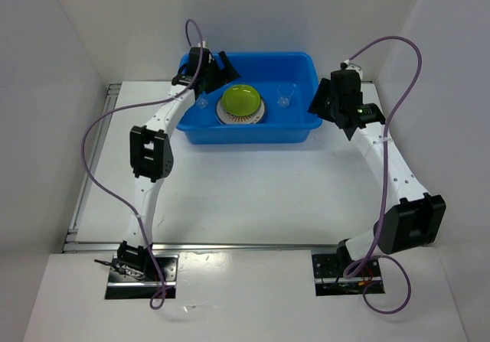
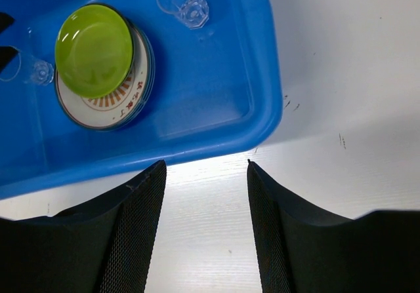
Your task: Place the mixed dishes into the plastic bin
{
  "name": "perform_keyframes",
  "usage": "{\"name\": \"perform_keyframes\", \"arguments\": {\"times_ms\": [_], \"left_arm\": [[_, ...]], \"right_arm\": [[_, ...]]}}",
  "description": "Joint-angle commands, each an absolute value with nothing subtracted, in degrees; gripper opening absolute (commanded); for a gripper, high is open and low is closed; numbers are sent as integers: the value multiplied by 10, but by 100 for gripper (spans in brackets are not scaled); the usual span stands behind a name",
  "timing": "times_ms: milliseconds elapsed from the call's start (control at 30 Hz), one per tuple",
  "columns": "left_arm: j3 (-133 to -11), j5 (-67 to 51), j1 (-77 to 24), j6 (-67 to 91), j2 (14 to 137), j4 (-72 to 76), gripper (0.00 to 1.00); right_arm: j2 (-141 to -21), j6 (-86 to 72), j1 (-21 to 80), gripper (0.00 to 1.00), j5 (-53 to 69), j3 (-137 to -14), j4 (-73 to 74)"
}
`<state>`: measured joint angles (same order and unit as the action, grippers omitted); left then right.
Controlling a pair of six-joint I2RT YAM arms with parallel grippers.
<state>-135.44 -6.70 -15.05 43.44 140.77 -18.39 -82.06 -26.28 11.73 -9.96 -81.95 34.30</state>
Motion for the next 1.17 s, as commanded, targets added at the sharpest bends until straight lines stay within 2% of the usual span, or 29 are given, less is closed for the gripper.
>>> {"name": "perform_keyframes", "arguments": {"times_ms": [0, 267, 367, 433, 500, 700, 800, 933, 1133], "left_arm": [[-1375, -114, -152, 407, 1320, -194, 100], [-1101, -99, -152, 365, 1088, -152, 100], [-972, -71, -152, 359, 994, -120, 100], [-914, -61, -152, 359, 927, -114, 100], [-821, -32, -152, 366, 876, -97, 100], [-709, 65, -152, 379, 688, -131, 100], [-645, 113, -152, 400, 553, -175, 100], [-608, 164, -152, 406, 466, -236, 100], [-541, 175, -152, 431, 347, -286, 100]], "right_arm": [[-828, -247, 113, 59, -95, -820, 330], [-747, -229, 113, 60, -81, -786, 342], [-698, -223, 113, 75, -61, -753, 348], [-650, -223, 113, 97, -55, -736, 348], [-625, -223, 113, 100, -48, -722, 368], [-552, -223, 113, 100, -58, -704, 419], [-539, -229, 113, 100, -34, -704, 468], [-491, -229, 113, 100, 29, -679, 483], [-414, -248, 113, 100, 32, -627, 500]]}}
